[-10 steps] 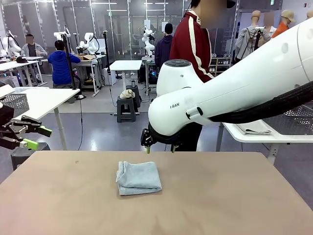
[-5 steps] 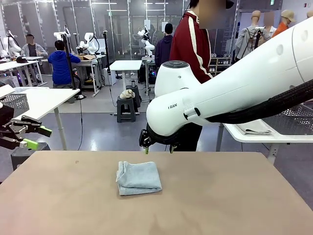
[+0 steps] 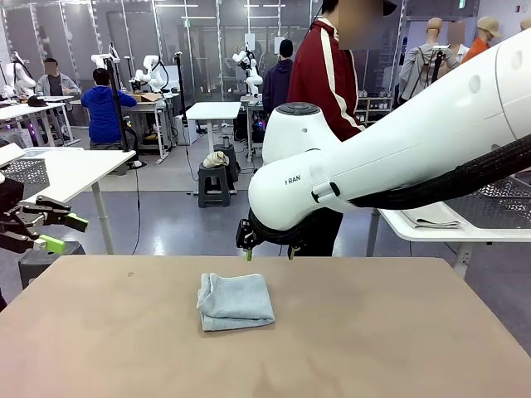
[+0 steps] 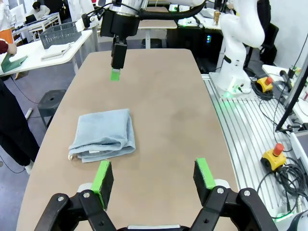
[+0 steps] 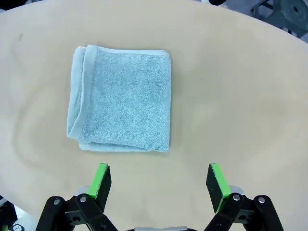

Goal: Fold the towels and place them in the basket.
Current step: Place the folded Towel with hook on the right side of the table.

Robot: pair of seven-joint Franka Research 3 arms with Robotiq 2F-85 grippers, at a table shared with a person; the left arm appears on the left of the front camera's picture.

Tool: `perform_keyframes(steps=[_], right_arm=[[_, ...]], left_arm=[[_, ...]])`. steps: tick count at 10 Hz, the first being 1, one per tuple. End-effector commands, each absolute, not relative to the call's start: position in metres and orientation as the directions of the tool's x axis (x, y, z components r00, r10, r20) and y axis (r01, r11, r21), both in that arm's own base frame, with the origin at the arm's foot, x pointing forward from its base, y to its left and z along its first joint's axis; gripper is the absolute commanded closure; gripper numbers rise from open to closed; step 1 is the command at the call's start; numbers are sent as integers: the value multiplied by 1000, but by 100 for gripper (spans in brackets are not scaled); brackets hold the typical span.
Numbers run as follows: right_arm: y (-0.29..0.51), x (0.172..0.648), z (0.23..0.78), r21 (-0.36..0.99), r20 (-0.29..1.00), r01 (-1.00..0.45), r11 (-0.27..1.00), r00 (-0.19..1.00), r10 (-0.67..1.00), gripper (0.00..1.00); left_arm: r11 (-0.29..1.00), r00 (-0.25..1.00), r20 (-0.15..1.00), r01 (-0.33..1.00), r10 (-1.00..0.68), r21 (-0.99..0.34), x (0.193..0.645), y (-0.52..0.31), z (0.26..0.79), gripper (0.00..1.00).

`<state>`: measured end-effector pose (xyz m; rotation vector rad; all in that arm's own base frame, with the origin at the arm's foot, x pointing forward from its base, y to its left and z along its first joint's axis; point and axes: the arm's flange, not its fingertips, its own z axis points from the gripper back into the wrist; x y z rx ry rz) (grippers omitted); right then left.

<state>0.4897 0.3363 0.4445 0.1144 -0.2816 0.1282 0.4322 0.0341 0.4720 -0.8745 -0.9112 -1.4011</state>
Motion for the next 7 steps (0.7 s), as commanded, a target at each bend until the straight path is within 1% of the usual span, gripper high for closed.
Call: perform_keyframes(steps=[1, 3, 5, 7], right_arm=[[339, 493, 445, 84, 285, -139, 987, 952, 110, 0], [336, 490, 444, 95, 284, -142, 985, 953, 110, 0], [340, 496, 421, 132, 195, -191, 973, 967, 163, 0], [336, 507, 401, 161, 144, -177, 971, 977, 154, 0]], left_arm=[[-11, -40, 917, 999, -397, 38, 429, 34, 474, 15], [-11, -40, 917, 999, -397, 38, 429, 34, 474, 15], [-11, -40, 917, 999, -397, 38, 429, 34, 474, 15], [-11, -40, 917, 999, -397, 38, 429, 34, 474, 15]])
